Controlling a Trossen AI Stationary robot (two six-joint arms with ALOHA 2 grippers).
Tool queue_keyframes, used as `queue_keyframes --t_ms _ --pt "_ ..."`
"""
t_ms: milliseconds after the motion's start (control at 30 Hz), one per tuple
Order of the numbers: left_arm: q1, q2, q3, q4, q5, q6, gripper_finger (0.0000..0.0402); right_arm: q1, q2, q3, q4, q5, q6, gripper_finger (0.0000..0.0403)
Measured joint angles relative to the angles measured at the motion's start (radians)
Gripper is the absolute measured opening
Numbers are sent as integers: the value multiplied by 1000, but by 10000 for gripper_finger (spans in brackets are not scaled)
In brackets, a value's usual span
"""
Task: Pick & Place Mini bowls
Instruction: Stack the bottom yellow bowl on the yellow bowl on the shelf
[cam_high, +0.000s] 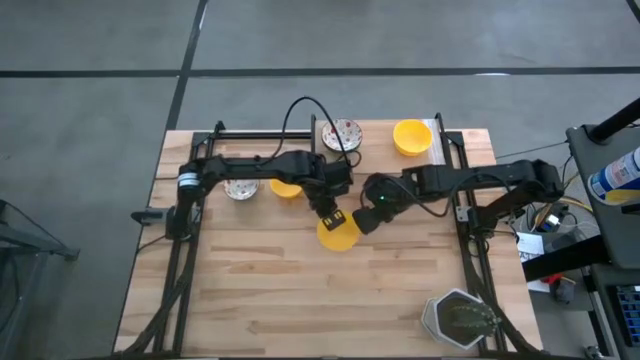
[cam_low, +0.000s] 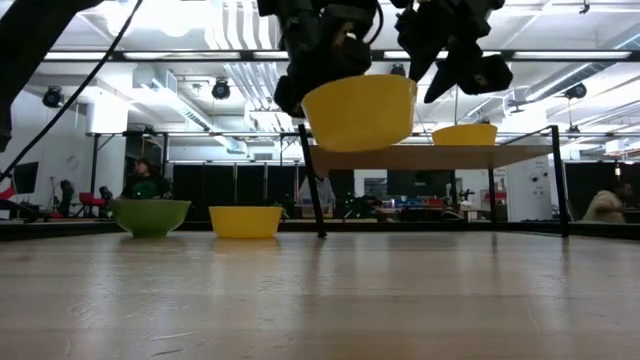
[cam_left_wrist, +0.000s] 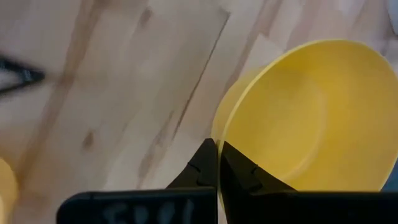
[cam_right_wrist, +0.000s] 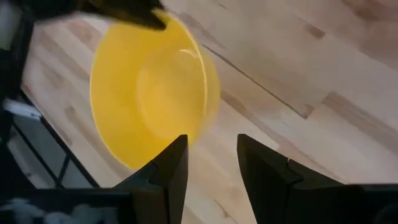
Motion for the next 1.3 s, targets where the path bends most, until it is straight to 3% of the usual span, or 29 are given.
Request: queue_keyframes --t_ms 133,533,1100,1300 --pt "-17 -23 0 1 -4 122 0 12 8 0 1 -11 -67 132" --pt "-25 -26 5 -12 -26 126 0 40 8 4 133 -52 -77 132" --pt "-72 -41 36 -4 -45 201 0 42 25 -4 95 -63 -68 132" --pt "-78 -41 55 10 -47 202 0 41 24 -3 97 -80 -62 94"
